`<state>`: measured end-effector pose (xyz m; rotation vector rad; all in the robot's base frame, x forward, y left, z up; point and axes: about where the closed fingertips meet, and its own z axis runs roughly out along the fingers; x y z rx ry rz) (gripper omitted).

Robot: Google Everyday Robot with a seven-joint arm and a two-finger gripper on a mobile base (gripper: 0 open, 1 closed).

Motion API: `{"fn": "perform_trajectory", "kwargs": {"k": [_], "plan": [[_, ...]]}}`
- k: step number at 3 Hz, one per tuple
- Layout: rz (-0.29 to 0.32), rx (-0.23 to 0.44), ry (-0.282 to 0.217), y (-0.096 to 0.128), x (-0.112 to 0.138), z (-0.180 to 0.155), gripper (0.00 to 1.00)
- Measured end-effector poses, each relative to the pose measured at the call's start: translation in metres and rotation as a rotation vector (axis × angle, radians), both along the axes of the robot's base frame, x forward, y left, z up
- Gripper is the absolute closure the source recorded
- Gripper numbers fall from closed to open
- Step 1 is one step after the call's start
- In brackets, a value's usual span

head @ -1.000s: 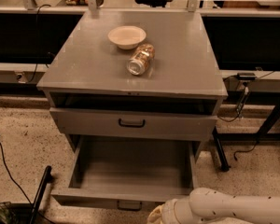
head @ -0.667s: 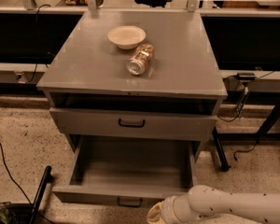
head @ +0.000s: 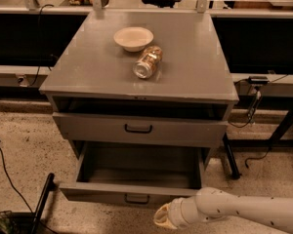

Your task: Close middle drawer

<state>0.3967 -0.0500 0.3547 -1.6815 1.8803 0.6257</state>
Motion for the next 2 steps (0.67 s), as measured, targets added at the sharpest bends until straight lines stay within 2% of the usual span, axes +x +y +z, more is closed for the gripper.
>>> {"fn": "perform_trajectory", "kwargs": {"k": [1,2], "plan": [[-0.035,0.000,-0.045,-0.0075,0.0369,0.0014,1.00],[-0.037,0.000,-0.047,-0.0080,0.0378,0.0015,1.00]]}}
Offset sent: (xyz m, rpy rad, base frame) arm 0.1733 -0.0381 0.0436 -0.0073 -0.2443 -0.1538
